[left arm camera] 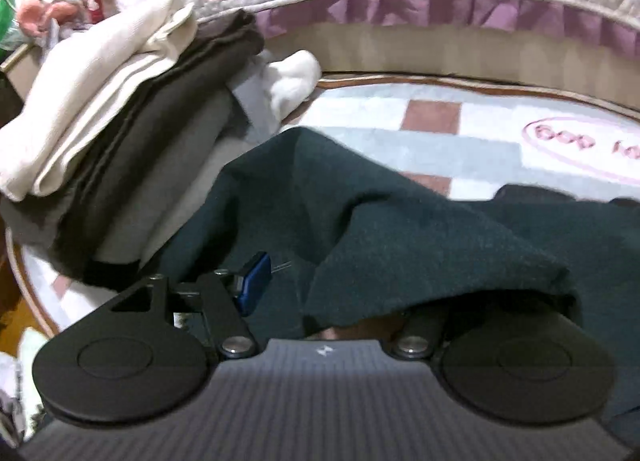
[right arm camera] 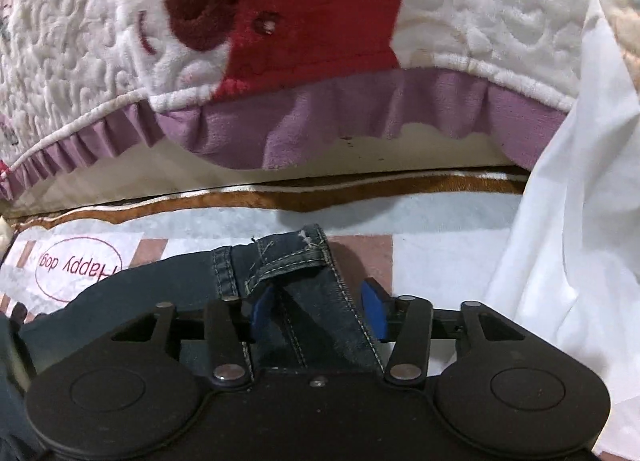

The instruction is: Fold clothes

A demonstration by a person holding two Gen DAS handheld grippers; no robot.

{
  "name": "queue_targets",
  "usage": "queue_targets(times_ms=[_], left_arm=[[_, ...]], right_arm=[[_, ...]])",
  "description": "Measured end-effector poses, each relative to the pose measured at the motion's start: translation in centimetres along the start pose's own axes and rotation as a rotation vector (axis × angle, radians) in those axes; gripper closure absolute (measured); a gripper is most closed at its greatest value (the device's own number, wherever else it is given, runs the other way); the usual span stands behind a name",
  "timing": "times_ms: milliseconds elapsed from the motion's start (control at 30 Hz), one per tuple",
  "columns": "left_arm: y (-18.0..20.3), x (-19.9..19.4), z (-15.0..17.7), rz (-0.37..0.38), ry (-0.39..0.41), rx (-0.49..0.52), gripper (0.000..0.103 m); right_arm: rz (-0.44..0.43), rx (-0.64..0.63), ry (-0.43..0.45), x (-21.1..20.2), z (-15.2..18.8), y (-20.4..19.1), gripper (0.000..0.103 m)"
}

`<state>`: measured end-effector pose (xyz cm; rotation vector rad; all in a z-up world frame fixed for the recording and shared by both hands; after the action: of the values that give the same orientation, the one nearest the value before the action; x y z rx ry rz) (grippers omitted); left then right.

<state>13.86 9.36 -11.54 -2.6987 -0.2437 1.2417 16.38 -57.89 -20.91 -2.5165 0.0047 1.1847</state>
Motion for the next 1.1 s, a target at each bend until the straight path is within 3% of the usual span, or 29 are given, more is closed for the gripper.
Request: queue_targets(times_ms=[167,267,367,433,467,533,567,800,900,1033,1067,1100], left_arm=[[0.1,1.4,-0.8,0.098,-0.034,-0.002,0.040],[0.3,2.0,-0.7,0.004,-0.017,0.073,0.040],[0.4,2.5,-0.7,-0.097,0.001,0.152,0.040],[-0.3,2.4,-0.9,-0.062,-0.015,0.073,0.040],[-0.9,2.2,-0.9,-0.035,-0.021,0.009,0.040],[-1.9,1.7,-1.0,0.005,-0.017,-0.088,0.040],[-2.3,1.4,-1.0,0.014,-0.006,-0.116,0.040],[-3.3,-1.2,-1.6,0.018,0.101,-0.169,0.040],[-3.5,-1.2,-1.2,0.011,0.112,-0.163,0.037],[-2.7,1.9,-0.3,0.042,0.015,-0.136,0.037],[-2.4,2.7,-0.1,0.047,0.004,-0.126,0.053],[-2.0,3.5,-0.3,0.047,-0.001,-0.075,0.093]], right_arm=[[-0.082,0.145,-0.010,1.1,0.4,1.7,0.042],[-0.091,0.145,0.011,1.5,0.3,1.5,0.041],[-0.070,0.033,0.059,2.2,0.3,0.2,0.041],[-0.058,-0.040,0.059,2.6,0.4,-0.8,0.050],[-0.088,-0.045,0.045,2.7,0.2,-1.2,0.076],[-0.095,-0.053,0.052,2.5,0.0,-1.8,0.083],[-0.082,-0.070,0.072,2.1,-0.2,-2.1,0.093],[0.041,-0.144,0.220,-1.5,-1.7,-4.0,0.099],[0.072,-0.173,0.215,-2.5,-1.4,-4.8,0.099],[0.047,-0.109,0.210,-1.6,-1.4,-4.0,0.099],[0.050,-0.096,0.212,-1.3,-1.4,-3.8,0.099],[0.047,-0.073,0.226,-1.3,-1.5,-3.5,0.099]])
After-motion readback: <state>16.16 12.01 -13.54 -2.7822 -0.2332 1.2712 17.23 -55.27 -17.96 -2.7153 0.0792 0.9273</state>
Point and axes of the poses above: each gripper's, at about its wrist camera, not at the fingertips, and x roughly the way its jaws point, y to its right, z to its underside, the point moved 5 cm from there along x, roughly the way its jaws point
